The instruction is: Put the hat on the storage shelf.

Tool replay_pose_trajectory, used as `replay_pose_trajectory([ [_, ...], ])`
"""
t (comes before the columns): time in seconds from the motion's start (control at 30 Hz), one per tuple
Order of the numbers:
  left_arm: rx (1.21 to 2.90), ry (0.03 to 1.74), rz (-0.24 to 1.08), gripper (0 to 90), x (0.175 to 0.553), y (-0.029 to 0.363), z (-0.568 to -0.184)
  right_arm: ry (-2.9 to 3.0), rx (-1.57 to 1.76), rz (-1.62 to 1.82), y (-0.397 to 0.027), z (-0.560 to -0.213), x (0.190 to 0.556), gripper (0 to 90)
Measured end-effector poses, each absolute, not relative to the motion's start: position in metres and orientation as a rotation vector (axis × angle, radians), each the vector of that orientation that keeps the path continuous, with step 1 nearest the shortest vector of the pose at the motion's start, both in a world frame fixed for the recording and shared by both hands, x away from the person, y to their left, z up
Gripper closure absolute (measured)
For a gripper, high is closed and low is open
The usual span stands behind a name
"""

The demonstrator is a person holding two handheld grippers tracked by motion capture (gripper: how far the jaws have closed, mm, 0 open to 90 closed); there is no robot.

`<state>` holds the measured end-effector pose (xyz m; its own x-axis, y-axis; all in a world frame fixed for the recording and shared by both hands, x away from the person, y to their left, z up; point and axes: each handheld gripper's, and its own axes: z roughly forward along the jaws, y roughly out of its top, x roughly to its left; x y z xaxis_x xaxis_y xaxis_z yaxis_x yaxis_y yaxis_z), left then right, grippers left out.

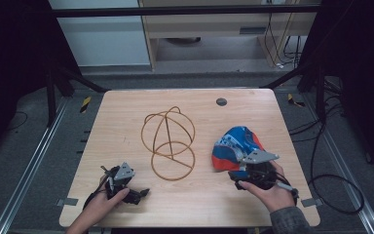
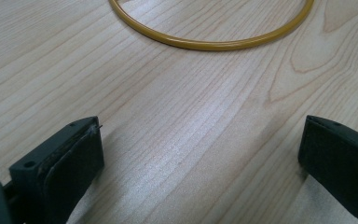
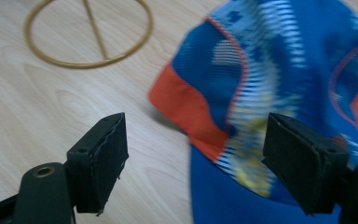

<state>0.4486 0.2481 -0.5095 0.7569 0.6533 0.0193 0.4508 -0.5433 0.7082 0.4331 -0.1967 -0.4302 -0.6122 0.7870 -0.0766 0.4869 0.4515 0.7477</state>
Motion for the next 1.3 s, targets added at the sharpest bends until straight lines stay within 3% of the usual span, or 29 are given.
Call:
replay_pose_trajectory([
  [0.23, 2.239, 0.823, 0.366, 0.0, 0.449, 0.248, -0.509, 2.280, 1.139, 0.883, -0.220, -0.414, 0.445, 26.4],
  [0.77, 2.239, 0.824, 0.367, 0.0, 0.449, 0.248, -0.509, 2.379, 1.223, 0.744, -0.237, -0.382, 0.492, 21.3],
  [1.3, 2.242, 0.826, 0.370, 0.0, 0.449, 0.247, -0.509, 2.502, 1.255, 0.736, -0.219, -0.399, 0.526, 30.6],
])
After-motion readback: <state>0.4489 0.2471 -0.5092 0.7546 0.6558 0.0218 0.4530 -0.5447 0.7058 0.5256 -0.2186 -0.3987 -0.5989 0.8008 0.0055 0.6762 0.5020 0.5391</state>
